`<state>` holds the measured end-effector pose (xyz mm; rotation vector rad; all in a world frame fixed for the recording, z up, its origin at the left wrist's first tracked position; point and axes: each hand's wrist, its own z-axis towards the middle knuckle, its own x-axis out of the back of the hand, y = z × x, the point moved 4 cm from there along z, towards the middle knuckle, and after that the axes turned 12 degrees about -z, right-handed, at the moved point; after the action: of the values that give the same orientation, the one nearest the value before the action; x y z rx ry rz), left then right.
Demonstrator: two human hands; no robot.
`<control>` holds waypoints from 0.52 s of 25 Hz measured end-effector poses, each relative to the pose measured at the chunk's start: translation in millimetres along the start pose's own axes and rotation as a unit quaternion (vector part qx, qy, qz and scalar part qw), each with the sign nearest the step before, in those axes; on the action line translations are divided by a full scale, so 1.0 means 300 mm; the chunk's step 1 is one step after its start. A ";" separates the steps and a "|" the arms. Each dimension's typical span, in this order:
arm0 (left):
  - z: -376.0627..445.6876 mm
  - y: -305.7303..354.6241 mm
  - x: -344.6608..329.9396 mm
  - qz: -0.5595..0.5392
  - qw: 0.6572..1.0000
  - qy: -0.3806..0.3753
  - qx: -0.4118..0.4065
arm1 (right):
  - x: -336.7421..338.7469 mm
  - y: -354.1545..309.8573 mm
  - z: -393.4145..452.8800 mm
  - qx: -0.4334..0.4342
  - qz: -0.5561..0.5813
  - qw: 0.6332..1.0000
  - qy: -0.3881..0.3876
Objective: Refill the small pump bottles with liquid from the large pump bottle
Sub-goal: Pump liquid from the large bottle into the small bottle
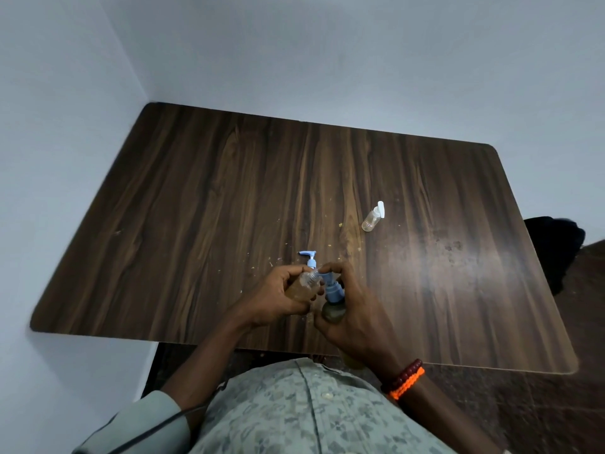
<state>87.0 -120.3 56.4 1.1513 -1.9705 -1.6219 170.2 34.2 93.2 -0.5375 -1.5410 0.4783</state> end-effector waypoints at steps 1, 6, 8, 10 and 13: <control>0.003 0.002 0.005 -0.003 1.000 -0.002 -0.004 | -0.005 -0.001 -0.001 0.006 -0.004 1.000 -0.004; 0.003 -0.002 0.021 -0.002 1.000 -0.004 0.006 | -0.009 0.003 -0.005 0.017 -0.012 1.000 -0.018; -0.001 -0.010 0.013 0.010 1.000 -0.013 0.013 | -0.001 0.005 0.004 0.019 -0.010 1.000 -0.014; 0.002 -0.015 0.010 0.008 1.000 -0.010 0.011 | 0.003 0.007 0.012 0.011 -0.012 1.000 -0.017; 0.016 -0.012 0.016 -0.008 1.000 -0.004 0.002 | 0.003 0.008 0.013 0.011 -0.020 0.999 -0.026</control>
<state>82.1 -120.9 50.6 1.1683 -1.9752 -1.6328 166.3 36.8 92.4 -0.4796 -1.5920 0.4813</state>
